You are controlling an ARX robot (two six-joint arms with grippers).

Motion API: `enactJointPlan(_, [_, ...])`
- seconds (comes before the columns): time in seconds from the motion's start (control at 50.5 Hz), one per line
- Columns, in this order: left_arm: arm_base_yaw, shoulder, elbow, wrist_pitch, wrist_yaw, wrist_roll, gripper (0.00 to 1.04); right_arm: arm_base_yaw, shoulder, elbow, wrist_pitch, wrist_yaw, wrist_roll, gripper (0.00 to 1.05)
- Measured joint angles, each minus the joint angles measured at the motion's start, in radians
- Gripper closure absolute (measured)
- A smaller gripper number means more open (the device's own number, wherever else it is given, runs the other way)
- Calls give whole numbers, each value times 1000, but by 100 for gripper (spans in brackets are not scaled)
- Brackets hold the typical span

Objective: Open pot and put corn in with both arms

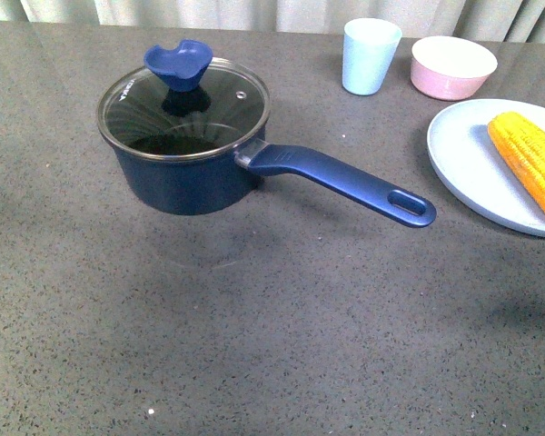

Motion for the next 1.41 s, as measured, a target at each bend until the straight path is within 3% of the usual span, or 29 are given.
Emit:
enactJointPlan(0.416, [-97, 346, 217, 122, -71, -53, 9, 0, 0, 0, 0, 0, 0, 9])
enactJointPlan(0.891, [-206, 618, 397, 147, -170, -48, 9, 0, 0, 0, 0, 0, 0, 9])
enactJointPlan(1.405, [-255, 802, 569, 136, -235, -11, 9, 0, 0, 0, 0, 0, 0, 9])
